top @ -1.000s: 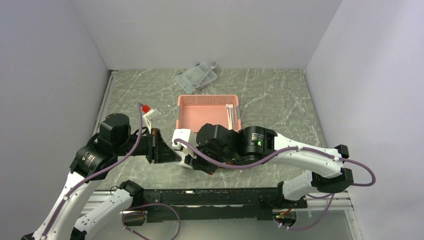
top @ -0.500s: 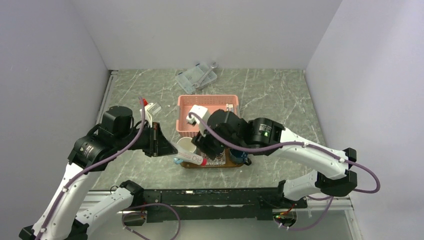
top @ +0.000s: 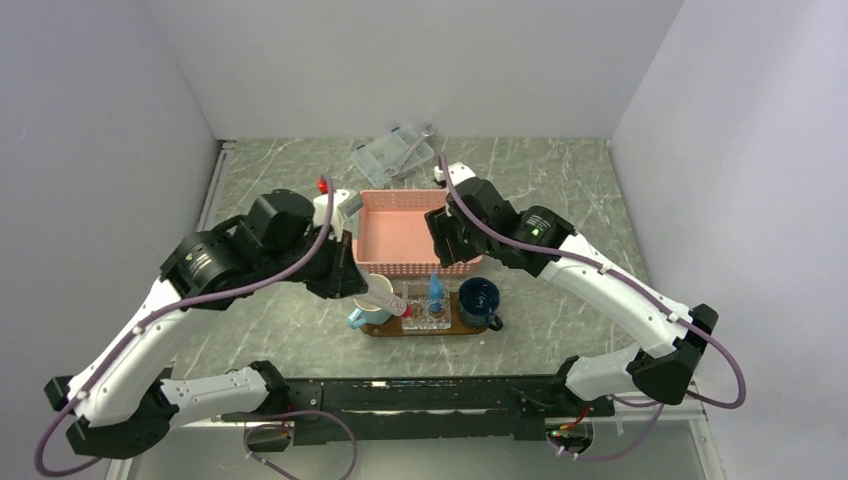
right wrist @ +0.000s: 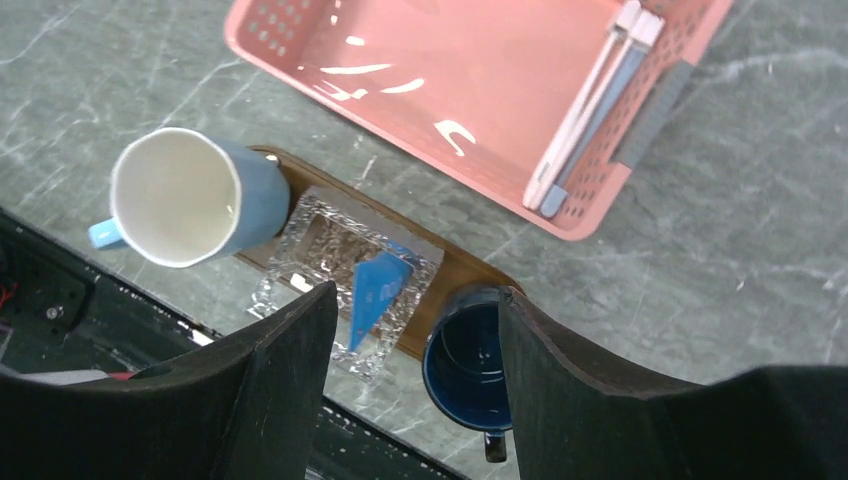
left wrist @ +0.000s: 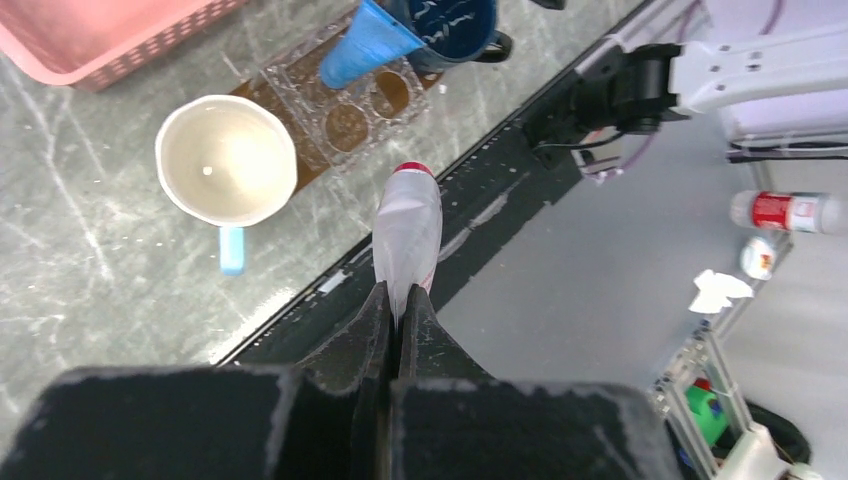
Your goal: Prepare toiletry sets of a toothbrush and toothpaste on the tray
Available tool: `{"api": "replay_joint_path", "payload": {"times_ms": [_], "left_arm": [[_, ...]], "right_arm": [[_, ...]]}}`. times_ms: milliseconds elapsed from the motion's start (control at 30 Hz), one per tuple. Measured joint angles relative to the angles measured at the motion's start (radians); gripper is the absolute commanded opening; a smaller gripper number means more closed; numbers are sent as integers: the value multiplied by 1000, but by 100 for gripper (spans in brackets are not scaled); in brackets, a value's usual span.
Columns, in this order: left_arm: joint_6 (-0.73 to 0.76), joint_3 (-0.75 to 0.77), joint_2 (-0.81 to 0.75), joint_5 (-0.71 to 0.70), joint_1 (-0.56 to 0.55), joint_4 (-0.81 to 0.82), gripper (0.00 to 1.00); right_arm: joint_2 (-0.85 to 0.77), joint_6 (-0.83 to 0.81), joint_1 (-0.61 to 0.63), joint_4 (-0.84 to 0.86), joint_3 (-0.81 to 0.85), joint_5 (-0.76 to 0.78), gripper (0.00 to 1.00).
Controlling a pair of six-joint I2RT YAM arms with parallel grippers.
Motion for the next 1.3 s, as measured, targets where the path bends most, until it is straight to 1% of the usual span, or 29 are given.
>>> {"api": "replay_joint_path", "payload": {"times_ms": [167,467,733,900,1133,1300], "left_arm": [[8,19,86,-129,-66,-14,0],[42,94,251,-301,-141,-24,0],[62,201,373,-385,-184,-26,0],[72,262,454,-411,-221,-31,0],[85,293,534,-447,-253,-57,0],[86,298,563,-459,-268,-63,0]], "right_arm": [[-32,61,-71,13,-76,15,62],[-59,153,-179,32,-198,57,62],[-79,181,-214,53,-269,64,62],[-97,194,-232,61,-305,80,62],[-127,214,-253,72,-364,82,62],[-145,218,-263,77,-386,80,62]]}}
